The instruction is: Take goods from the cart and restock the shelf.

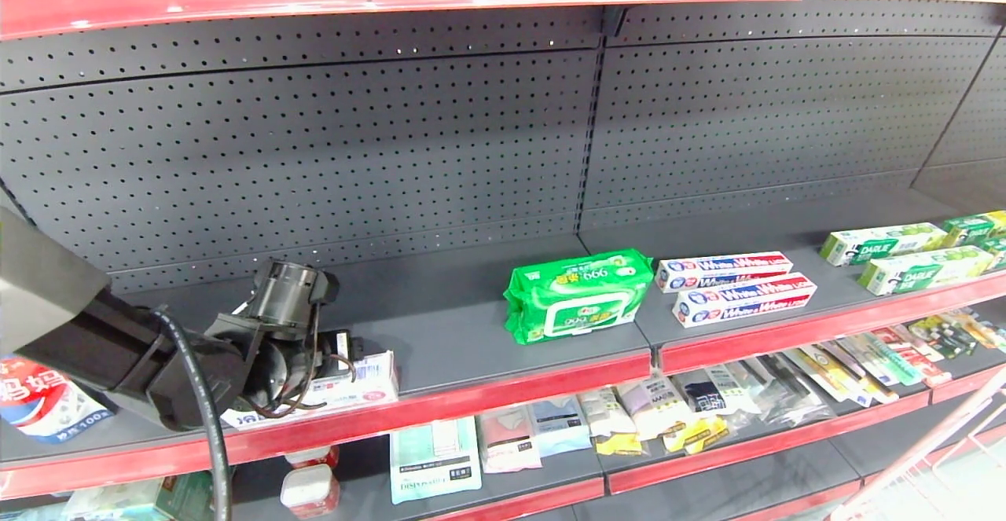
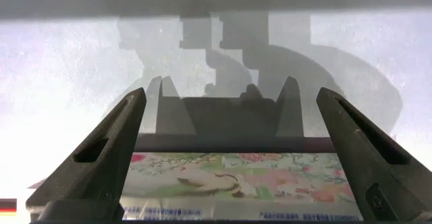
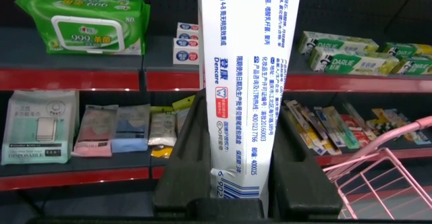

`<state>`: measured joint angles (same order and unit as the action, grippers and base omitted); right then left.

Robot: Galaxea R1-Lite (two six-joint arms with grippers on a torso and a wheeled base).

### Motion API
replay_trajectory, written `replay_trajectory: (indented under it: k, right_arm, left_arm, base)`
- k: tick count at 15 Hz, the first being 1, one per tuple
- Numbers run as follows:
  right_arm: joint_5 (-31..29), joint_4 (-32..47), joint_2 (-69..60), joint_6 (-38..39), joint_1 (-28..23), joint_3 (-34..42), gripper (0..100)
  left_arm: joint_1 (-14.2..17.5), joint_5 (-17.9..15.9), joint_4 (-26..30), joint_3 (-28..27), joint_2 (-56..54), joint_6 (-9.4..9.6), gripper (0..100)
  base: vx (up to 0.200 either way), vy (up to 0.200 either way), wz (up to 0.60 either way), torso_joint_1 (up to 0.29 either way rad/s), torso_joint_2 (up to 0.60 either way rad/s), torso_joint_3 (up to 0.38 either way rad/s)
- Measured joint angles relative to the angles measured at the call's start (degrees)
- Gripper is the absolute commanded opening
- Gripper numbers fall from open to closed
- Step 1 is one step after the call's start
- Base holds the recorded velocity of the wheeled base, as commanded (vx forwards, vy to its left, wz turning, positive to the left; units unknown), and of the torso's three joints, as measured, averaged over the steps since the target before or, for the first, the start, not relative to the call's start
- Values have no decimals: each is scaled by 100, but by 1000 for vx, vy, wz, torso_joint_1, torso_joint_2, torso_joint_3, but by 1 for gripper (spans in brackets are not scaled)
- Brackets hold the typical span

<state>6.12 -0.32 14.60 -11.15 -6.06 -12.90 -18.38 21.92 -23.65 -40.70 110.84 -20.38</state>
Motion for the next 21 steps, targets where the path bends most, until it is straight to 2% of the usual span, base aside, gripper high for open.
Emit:
replay_trajectory:
  k: [6, 10, 15, 19, 21]
  right_arm:
    - [-5, -1, 0, 0, 0, -22, 0]
    - [-7, 0, -2, 0, 0, -33, 0]
    - [-7, -1, 0, 0, 0, -85, 0]
    - [-16, 2, 2, 0, 0, -38, 0]
    - [-16, 7, 46, 0, 0, -9, 0]
  left_arm:
    - [22, 5, 1, 35, -52, -26, 100]
    - [37, 57, -65, -166, -117, -61, 100]
    - [26, 202, -355, -69, -616, -52, 100]
    - [15, 238, -339, 232, -1484, 16, 100]
    - [15, 222, -333, 472, -2021, 165, 100]
  base:
    - [0, 0, 0, 0, 0, 0]
    - [0, 0, 0, 0, 0, 0]
    - [0, 0, 0, 0, 0, 0]
    - [0, 0, 0, 0, 0, 0]
    - [0, 0, 0, 0, 0, 0]
